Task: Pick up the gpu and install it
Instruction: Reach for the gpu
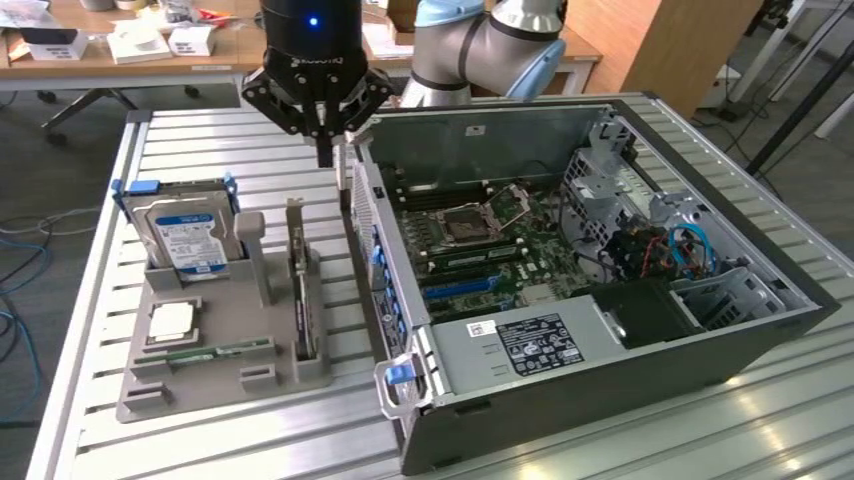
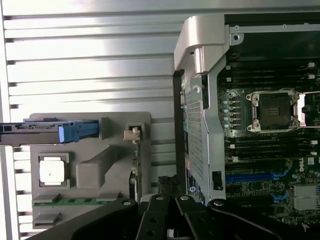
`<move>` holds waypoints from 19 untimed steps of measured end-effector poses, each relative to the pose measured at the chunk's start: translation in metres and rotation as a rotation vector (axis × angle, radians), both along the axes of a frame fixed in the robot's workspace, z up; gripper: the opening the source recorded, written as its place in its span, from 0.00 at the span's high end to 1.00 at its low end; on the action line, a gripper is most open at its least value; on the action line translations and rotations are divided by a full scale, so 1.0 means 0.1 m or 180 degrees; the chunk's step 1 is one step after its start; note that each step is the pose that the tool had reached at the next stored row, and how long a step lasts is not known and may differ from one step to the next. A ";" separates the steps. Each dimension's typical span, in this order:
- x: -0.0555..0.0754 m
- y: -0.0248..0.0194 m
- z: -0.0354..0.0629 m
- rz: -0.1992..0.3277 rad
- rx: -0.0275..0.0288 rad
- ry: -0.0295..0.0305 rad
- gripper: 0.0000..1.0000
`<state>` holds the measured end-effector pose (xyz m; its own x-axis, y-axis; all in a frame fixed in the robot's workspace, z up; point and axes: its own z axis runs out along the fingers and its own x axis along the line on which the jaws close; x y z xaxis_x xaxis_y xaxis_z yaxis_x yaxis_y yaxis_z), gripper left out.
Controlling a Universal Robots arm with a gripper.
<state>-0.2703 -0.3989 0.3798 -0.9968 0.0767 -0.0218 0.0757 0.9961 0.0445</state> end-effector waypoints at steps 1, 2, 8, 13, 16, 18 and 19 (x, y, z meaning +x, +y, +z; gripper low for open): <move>-0.02 0.000 -0.003 0.0000 0.0000 0.0000 0.90; -0.05 0.000 -0.006 0.0000 -0.0001 0.0000 0.90; -0.17 0.000 -0.027 -0.0001 -0.0006 0.0004 0.90; -0.26 0.000 -0.042 -0.0001 -0.0014 0.0010 0.90; -0.29 0.000 -0.046 -0.0001 -0.0016 0.0012 0.90; -0.29 0.000 -0.046 -0.0001 -0.0017 0.0012 0.90; -0.29 0.000 -0.046 -0.0001 -0.0017 0.0012 0.90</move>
<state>-0.2997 -0.3988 0.3751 -0.9969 0.0769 -0.0185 0.0762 0.9963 0.0390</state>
